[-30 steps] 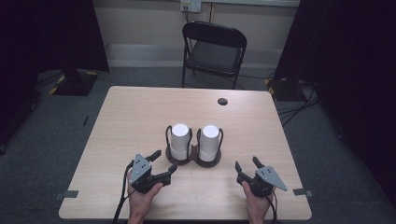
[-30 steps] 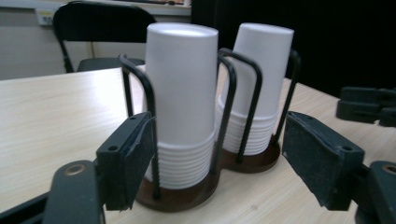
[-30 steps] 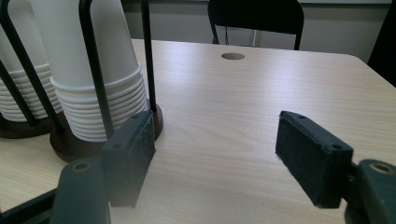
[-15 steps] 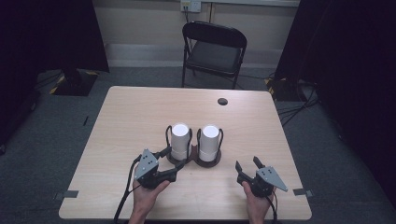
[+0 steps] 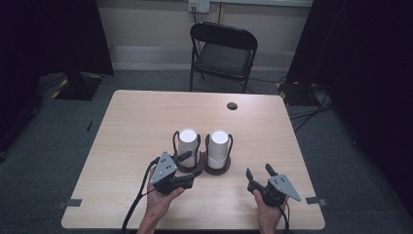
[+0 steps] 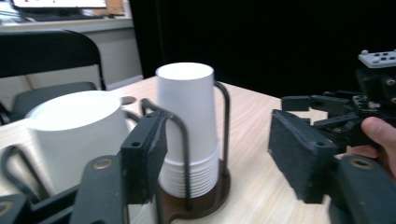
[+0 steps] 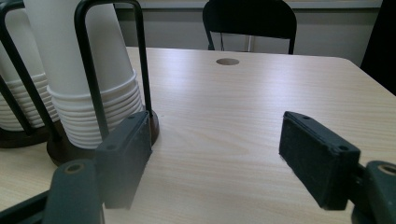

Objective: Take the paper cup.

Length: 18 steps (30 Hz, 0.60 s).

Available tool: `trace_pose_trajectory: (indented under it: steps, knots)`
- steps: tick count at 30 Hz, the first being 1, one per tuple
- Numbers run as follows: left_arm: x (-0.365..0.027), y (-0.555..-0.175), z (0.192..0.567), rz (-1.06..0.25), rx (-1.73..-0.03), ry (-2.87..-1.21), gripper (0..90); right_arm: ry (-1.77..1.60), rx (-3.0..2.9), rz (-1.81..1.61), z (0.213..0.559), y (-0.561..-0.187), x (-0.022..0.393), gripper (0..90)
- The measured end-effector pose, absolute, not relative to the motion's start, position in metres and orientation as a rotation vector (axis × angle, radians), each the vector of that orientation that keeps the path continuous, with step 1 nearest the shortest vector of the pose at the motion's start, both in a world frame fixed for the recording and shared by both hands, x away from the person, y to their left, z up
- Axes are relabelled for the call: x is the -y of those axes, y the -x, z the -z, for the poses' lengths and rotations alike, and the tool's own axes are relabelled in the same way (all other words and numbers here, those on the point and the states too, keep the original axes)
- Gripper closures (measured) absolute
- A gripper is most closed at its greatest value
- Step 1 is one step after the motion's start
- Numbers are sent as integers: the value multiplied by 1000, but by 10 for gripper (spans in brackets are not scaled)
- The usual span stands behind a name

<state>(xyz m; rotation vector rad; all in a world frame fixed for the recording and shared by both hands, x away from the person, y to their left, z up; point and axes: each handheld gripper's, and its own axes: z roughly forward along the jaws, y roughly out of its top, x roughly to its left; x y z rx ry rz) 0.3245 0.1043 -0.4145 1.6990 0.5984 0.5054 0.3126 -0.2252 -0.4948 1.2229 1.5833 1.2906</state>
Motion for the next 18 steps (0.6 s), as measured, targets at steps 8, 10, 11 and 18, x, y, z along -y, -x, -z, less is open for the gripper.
trace_pose_trajectory:
  steps: [8,10,11,18]
  knots:
    - [-88,-346,402,-464,-591,-1685,299,-1218,-1591,-1289,495,-313,225,241]
    - [-86,-351,400,-447,-585,-1679,279,-1217,-1592,-1289,495,-313,225,241]
    - [-86,-351,400,-447,-585,-1679,274,-1218,-1590,-1290,495,-313,225,242]
    - [-75,-368,390,-432,-605,-1688,208,-1213,-1595,-1285,495,-313,224,242]
